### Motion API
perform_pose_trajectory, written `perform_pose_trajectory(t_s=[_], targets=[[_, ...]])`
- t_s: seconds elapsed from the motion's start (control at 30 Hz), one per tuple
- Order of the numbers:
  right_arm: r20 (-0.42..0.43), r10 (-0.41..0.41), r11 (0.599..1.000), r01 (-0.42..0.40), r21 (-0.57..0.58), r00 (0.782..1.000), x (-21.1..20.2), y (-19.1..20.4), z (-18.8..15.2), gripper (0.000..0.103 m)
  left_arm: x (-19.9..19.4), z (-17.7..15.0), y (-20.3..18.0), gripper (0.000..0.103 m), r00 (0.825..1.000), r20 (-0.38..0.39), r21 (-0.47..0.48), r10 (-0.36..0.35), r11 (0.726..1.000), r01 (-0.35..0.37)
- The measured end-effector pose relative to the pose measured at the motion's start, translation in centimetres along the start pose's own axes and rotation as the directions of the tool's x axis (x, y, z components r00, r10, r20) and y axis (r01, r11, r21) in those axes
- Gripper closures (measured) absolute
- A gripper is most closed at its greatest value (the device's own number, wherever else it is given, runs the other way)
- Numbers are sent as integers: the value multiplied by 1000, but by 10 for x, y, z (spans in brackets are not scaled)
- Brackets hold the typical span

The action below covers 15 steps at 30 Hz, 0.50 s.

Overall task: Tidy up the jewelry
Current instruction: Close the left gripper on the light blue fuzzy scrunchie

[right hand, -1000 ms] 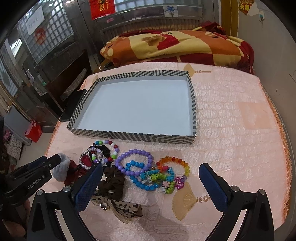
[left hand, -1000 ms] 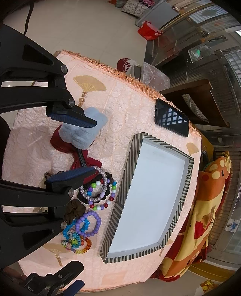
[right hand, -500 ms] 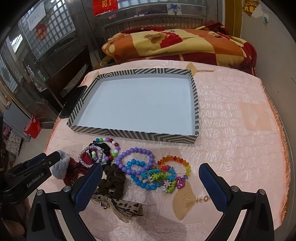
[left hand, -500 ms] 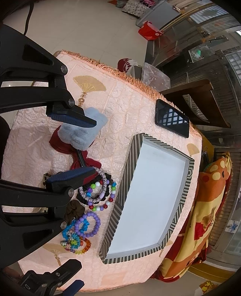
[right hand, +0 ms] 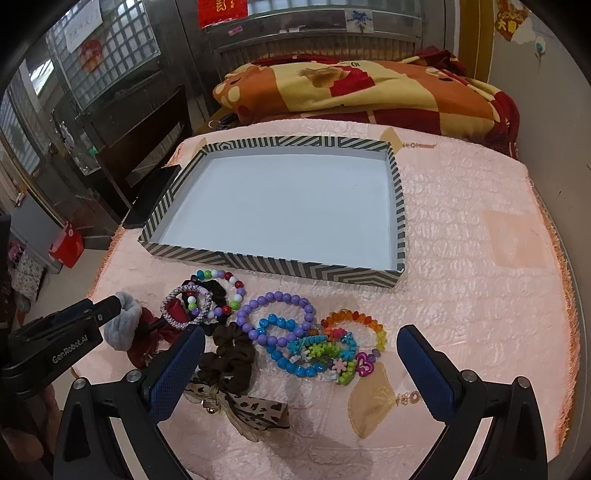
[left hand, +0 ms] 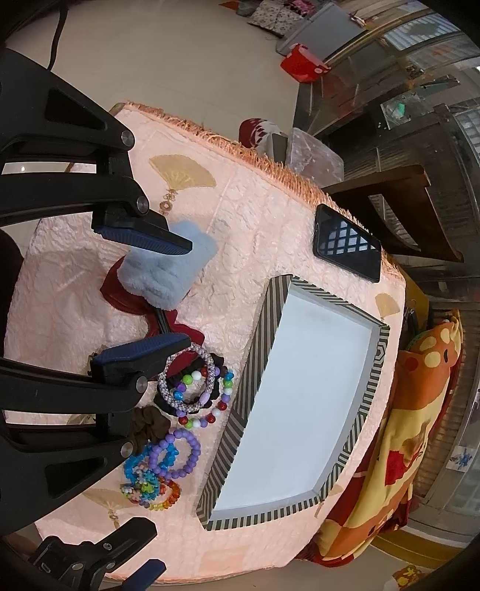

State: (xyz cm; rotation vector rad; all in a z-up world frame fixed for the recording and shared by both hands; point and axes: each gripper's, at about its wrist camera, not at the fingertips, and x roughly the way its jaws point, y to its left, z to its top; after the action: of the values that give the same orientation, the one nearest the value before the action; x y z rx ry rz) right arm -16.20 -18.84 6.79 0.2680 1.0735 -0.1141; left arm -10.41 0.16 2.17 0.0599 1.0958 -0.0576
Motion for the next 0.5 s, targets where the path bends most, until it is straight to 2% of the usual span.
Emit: perform_pose_trajectory(t_s=[0.13,0.27,0.5], targets=[[5,-14,1000,14,-19,1000,-2,1,0,0,0,-1,2,60,1000,-1,-2,0,1000,0],[-2,11,1000,-11,-18,1000,-2,0,0,0,0,0,8,60,1000,-6,-9,-2,1000,2],[-11,13,999,-13,-40,1000,0,3,-4,0,-4,6,42,60,1000,-10,-77,-15,997,14]])
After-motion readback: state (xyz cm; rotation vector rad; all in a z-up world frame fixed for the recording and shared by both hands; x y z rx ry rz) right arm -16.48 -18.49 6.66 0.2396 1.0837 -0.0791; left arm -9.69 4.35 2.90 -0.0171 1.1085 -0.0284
